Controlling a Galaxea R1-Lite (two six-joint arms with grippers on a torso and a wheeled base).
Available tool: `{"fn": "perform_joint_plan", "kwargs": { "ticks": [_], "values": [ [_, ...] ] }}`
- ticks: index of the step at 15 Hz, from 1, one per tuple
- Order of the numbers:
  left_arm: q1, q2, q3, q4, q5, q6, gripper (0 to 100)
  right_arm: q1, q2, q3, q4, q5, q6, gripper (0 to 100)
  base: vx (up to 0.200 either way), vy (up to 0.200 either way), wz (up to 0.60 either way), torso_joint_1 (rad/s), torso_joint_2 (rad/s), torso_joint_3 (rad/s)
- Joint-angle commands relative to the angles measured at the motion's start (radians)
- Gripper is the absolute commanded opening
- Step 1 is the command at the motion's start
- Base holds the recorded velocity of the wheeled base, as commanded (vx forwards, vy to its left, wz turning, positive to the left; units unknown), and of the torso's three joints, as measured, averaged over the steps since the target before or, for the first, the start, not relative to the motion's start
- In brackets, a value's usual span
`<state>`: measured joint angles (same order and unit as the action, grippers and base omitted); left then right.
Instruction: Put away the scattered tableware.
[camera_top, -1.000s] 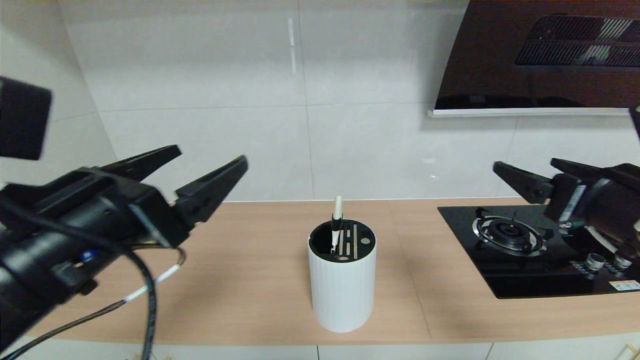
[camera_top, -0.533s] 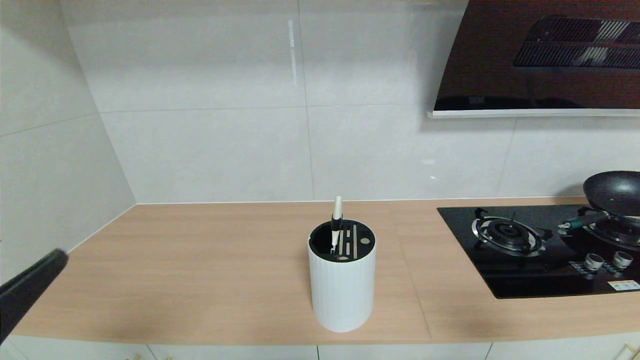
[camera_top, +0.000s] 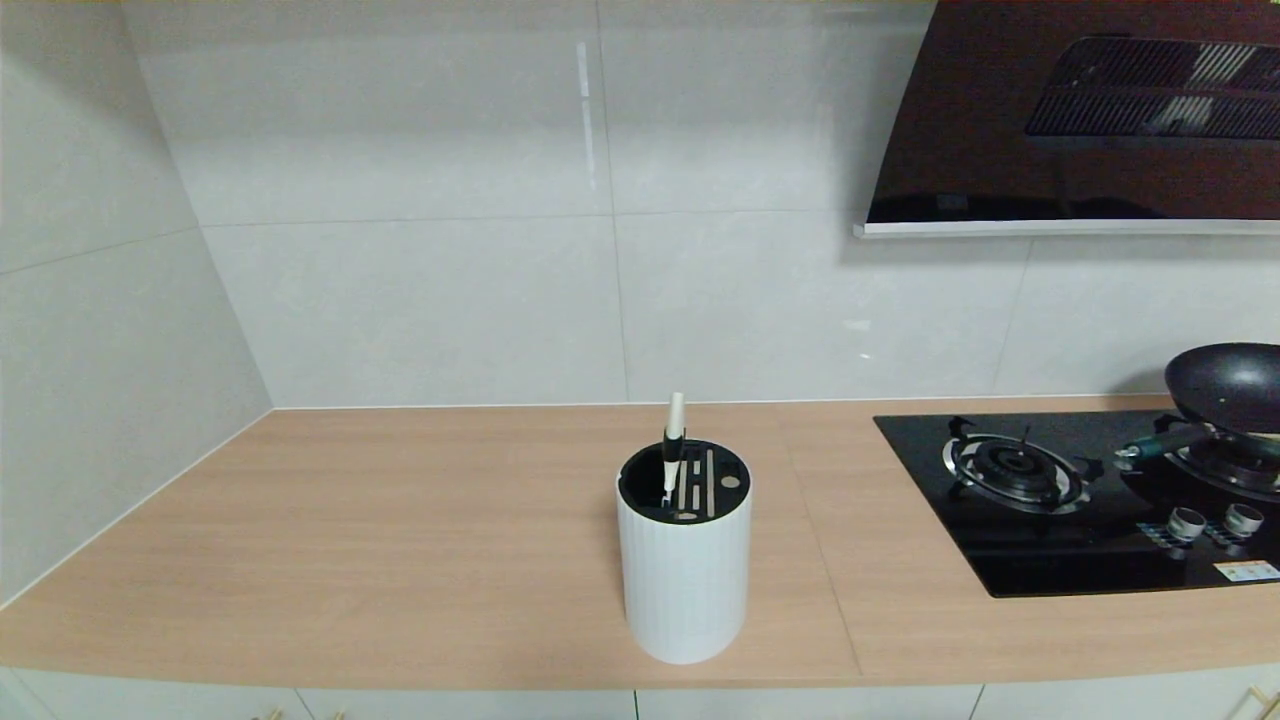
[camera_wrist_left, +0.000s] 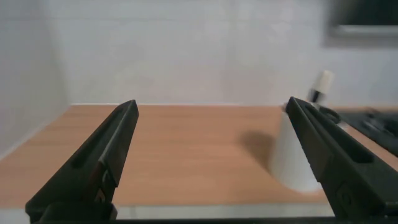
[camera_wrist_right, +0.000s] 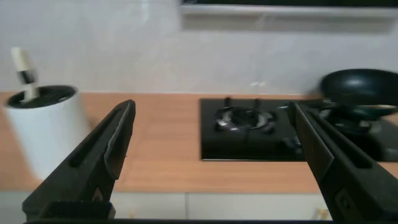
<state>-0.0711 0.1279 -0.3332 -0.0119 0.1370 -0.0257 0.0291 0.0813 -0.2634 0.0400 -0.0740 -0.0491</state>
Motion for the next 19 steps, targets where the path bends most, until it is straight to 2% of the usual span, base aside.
{"fn": "perform_joint_plan", "kwargs": {
  "ticks": [1,2,3,5,6,8,10,11,12,13,14,15,19],
  "values": [
    [0.077,-0.128,0.062,0.033,-0.005,0.049,100,-0.028,-0.081,0.115,-0.011,-0.036,-0.003,100,0.0,0.0,0.0,0.0,0.0,0.0],
    [0.077,-0.128,0.118,-0.002,0.065,0.069,100,-0.028,-0.081,0.171,-0.046,-0.082,-0.001,100,0.0,0.0,0.0,0.0,0.0,0.0],
    [0.077,-0.128,0.178,-0.057,0.104,0.067,100,-0.028,-0.081,0.24,-0.1,-0.099,-0.001,100,0.0,0.0,0.0,0.0,0.0,0.0],
    [0.077,-0.128,0.326,-0.137,0.104,0.07,100,-0.028,-0.081,0.262,-0.083,-0.098,0.018,100,0.0,0.0,0.0,0.0,0.0,0.0],
    [0.077,-0.128,0.333,-0.114,0.104,0.064,100,-0.028,-0.081,0.262,-0.083,-0.098,0.031,100,0.0,0.0,0.0,0.0,0.0,0.0],
    [0.077,-0.128,0.333,-0.02,0.079,0.024,100,-0.028,-0.08,0.262,-0.083,-0.09,0.034,100,0.0,0.0,0.0,0.0,0.0,0.0],
    [0.076,-0.128,0.333,-0.017,-0.028,-0.029,100,-0.028,-0.08,0.262,-0.075,-0.006,0.04,100,0.0,0.0,0.0,0.0,0.0,0.0],
    [0.076,-0.128,0.333,-0.017,-0.037,-0.026,100,-0.028,-0.08,0.263,-0.043,0.079,0.023,100,0.0,0.0,0.0,0.0,0.0,0.0],
    [0.074,-0.128,0.333,-0.014,-0.054,-0.006,100,-0.028,-0.08,0.262,-0.028,0.083,0.0,100,0.0,0.0,0.0,0.0,0.0,0.0],
    [0.074,-0.128,0.333,0.003,-0.123,0.04,100,-0.028,-0.08,0.262,-0.035,0.082,0.0,100,0.0,0.0,0.0,0.0,0.0,0.0],
    [0.074,-0.128,0.333,0.02,-0.152,0.083,100,-0.028,-0.08,0.262,-0.037,0.082,0.009,100,0.0,0.0,0.0,0.0,0.0,0.0],
    [0.074,-0.128,0.333,0.02,-0.154,0.099,100,-0.028,-0.078,0.262,-0.037,0.082,0.035,100,0.0,0.0,0.0,0.0,0.0,0.0],
    [0.074,-0.128,0.333,0.02,-0.154,0.096,100,-0.028,-0.08,0.262,-0.037,0.086,0.041,100,0.0,0.0,0.0,0.0,0.0,0.0]
  ]
}}
